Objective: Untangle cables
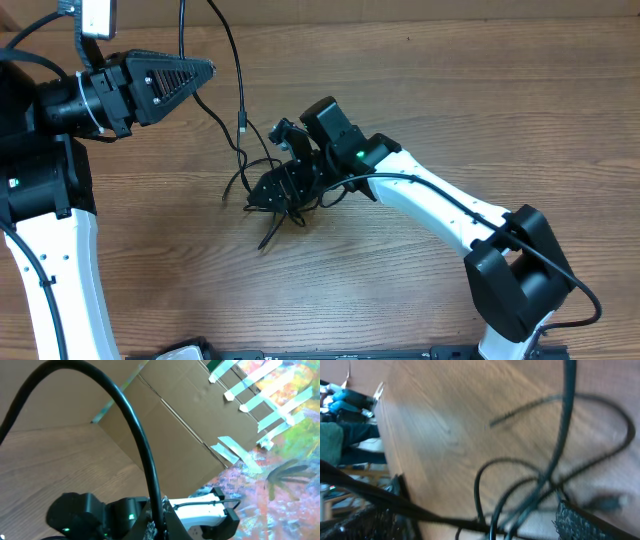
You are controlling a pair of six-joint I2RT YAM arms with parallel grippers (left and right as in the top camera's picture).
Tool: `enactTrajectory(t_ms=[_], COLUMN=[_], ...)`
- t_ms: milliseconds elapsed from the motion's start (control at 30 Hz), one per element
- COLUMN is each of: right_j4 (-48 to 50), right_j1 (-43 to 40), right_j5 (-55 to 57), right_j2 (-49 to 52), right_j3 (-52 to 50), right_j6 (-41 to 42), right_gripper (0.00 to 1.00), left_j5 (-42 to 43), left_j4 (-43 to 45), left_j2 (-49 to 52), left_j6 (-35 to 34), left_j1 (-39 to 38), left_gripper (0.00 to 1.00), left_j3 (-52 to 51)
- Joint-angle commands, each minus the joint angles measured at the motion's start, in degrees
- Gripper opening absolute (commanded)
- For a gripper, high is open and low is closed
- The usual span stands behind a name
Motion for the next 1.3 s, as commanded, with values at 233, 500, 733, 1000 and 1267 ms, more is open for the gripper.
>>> enactTrajectory(t_ms=[233,500,733,1000,1267], right_j4=[6.97,5.03,-4.72,-13.51,-15.98], right_j1=[0.79,0.13,-5.42,-17.64,-27.04], right_j5=[5.38,10.08,20.28,23.58,25.53], right_j2=[8.41,8.07,2.19,-12.90,-33.05], right_j3=[1.27,1.33,1.33,1.33,1.40], right_j6=[-1.18,0.11,0.79,0.79,0.52], right_gripper=[0.34,0.04,0.04,0.04,0.04], left_j5=[1.88,1.88,1.66,1.46,1.27], left_j4=[0.42,1.95,5.42,5.03,-2.27], left_j2=[-0.48,-0.48,-0.46,0.22,4.90], left_j6=[-5.07,-5.05,-3.89,3.52,12.76], left_j1=[0.26,0.31,1.86,5.25,5.25], left_gripper=[0.04,0.04,0.07,0.05,0.04], left_j3=[0.87,0.87,0.87,0.85,0.81])
